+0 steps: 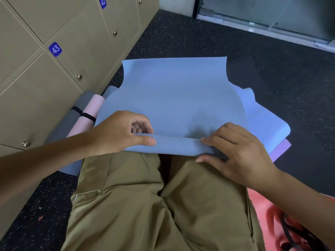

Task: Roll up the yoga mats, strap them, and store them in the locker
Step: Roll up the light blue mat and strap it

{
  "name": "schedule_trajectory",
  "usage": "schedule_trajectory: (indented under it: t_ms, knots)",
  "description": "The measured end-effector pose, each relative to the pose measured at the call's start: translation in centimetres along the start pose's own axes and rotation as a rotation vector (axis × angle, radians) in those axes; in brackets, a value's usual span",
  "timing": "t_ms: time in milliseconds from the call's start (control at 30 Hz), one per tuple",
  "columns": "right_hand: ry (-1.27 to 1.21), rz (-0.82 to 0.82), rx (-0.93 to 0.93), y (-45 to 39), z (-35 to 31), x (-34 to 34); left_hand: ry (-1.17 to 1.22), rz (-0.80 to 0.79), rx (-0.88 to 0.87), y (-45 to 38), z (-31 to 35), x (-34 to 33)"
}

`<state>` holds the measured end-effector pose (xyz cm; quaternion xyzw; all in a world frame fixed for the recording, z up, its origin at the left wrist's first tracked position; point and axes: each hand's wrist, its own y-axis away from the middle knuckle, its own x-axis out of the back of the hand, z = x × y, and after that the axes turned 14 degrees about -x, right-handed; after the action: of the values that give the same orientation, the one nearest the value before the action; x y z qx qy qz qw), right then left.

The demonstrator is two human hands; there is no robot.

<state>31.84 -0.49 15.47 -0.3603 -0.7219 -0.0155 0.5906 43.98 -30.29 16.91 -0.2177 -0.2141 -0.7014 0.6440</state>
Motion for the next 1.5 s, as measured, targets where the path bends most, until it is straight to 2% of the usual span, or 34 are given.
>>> schedule_trajectory:
  t_ms: [67, 200, 300, 367, 433, 533, 667, 733, 833, 933, 1033, 1133, 1233, 1333, 1500]
  knots:
    - [-0.044, -0.044, -0.032, -0.4, 0.4, 0.0, -0.114, 0.071, -0.129, 0.5, -0.1, -0.4]
    - [-0.160, -0.236, -0.166, -1.9, 1.1, 0.4, -0.495, 0.217, -0.433, 1.8, -0.9, -2.1]
    - [-0.271, -0.386, -0.246, -3.4, 1.9, 0.6, -0.660, 0.292, -0.432, 2.5, -1.2, -3.5]
    - [-0.352, -0.491, -0.304, -4.5, 2.1, 0.6, -0.683, 0.284, -0.395, 2.6, -1.1, -3.9]
    - [-0.355, -0.524, -0.313, -5.2, 2.1, 0.7, -0.653, 0.272, -0.377, 2.3, -1.2, -3.6]
    - [-0.240, -0.459, -0.363, -5.6, 1.7, 0.7, -0.557, 0.229, -0.314, 1.4, -1.2, -2.6]
    - [-0.001, -0.136, -0.323, -4.3, 0.2, -0.4, -0.373, 0.152, -0.160, -0.1, -1.3, -1.3]
    - [0.078, -0.024, -0.305, -3.6, -0.2, -1.1, -0.289, 0.118, -0.099, -0.8, -1.1, -0.6]
    - [0.158, 0.041, -0.322, -3.7, 0.1, -1.9, -0.166, 0.080, -0.033, -1.4, -0.9, -0.3]
    - [0.170, 0.034, -0.347, -4.8, 0.5, -2.2, -0.099, 0.182, -0.081, -1.6, -1.2, -0.5]
    - [0.135, -0.112, -0.388, -6.3, 0.9, -2.2, -0.217, 0.288, -0.236, -1.6, -1.4, -0.8]
    - [0.090, -0.274, -0.473, -7.5, 1.4, -2.2, -0.574, 0.419, -0.426, -1.4, -2.0, -2.2]
    - [0.104, -0.308, -0.546, -8.2, 1.4, -2.3, -0.753, 0.475, -0.462, -0.8, -2.5, -3.4]
    - [0.150, -0.199, -0.550, -8.1, 1.2, -2.8, -0.793, 0.438, -0.446, -0.5, -2.7, -3.5]
    - [0.152, 0.161, -0.331, -7.2, 1.0, -3.4, -0.643, 0.359, -0.352, -1.8, -3.1, -2.4]
